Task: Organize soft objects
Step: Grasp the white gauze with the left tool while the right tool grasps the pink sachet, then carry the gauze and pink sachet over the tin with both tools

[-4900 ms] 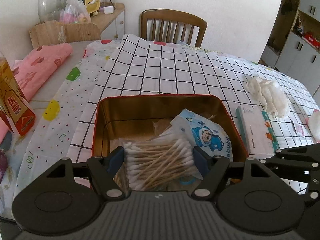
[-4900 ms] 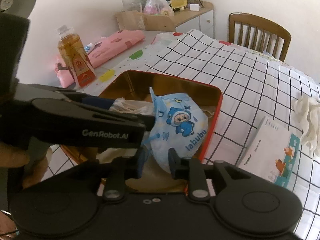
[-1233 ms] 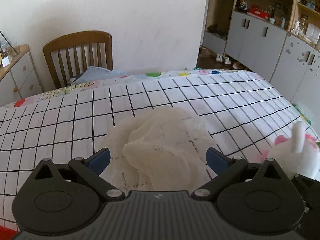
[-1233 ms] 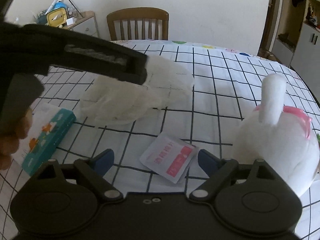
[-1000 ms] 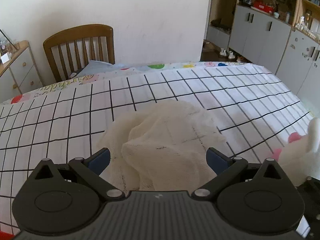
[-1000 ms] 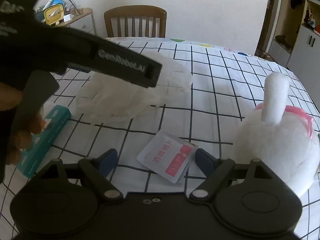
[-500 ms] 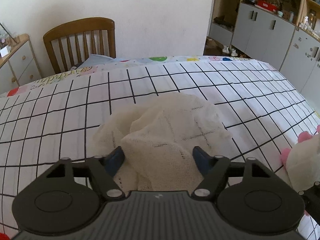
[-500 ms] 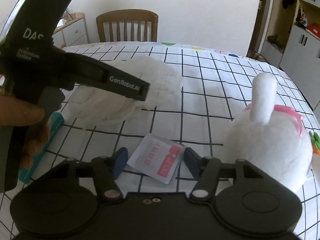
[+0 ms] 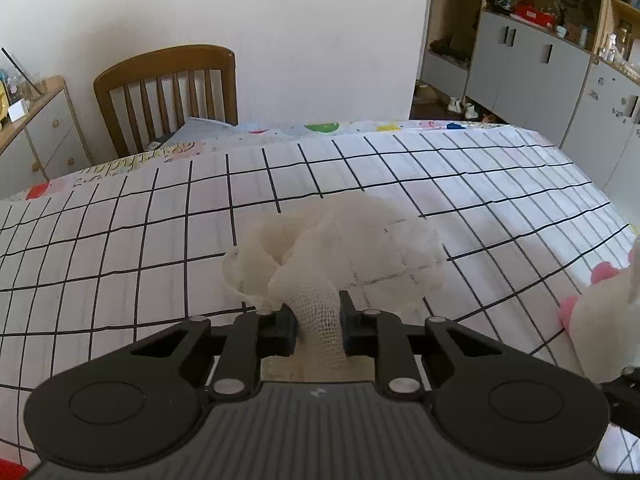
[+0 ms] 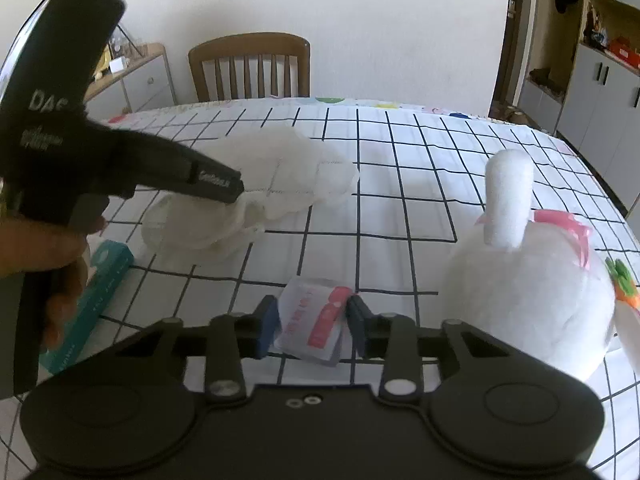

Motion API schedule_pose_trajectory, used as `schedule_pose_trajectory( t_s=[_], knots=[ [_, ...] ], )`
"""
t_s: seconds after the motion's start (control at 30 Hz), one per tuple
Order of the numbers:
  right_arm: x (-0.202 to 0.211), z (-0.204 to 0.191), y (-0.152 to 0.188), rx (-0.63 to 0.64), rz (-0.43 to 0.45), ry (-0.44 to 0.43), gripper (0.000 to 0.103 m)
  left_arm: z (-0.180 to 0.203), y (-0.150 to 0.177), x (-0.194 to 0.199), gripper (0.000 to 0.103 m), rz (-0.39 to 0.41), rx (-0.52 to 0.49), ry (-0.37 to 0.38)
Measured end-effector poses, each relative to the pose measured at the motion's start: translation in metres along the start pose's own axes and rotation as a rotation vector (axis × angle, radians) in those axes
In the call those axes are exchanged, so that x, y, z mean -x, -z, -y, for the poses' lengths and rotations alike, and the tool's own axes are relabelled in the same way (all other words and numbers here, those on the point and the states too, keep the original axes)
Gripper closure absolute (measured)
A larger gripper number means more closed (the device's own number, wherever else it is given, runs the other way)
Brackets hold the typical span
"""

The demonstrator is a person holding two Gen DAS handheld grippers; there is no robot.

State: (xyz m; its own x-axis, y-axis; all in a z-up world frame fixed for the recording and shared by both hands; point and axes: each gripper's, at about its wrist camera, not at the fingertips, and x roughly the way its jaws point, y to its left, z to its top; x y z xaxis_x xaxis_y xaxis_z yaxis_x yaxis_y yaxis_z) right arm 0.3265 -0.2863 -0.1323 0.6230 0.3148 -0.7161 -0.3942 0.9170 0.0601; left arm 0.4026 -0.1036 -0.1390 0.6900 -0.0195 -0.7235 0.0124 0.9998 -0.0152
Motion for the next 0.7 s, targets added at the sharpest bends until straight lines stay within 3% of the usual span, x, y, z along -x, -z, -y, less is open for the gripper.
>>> schedule_pose_trajectory(
  t_s=[0.03, 0.47, 0.7],
  knots=[
    [0.001, 0.001, 0.0, -0.004, 0.003, -0.009, 0.088, 0.0, 0.0, 0.002, 0.085, 0.002, 0.001, 0.004],
    [0.034, 0.005, 0.001, 0.011, 0.059, -0.048, 0.098, -0.005, 0.003, 0.041, 0.089, 0.049, 0.0, 0.056],
    [0.059, 0.008, -0.004, 0.004, 0.09, -0.075, 0.099, -0.013, 0.003, 0.075, 0.089, 0.076, 0.022, 0.068]
  ],
)
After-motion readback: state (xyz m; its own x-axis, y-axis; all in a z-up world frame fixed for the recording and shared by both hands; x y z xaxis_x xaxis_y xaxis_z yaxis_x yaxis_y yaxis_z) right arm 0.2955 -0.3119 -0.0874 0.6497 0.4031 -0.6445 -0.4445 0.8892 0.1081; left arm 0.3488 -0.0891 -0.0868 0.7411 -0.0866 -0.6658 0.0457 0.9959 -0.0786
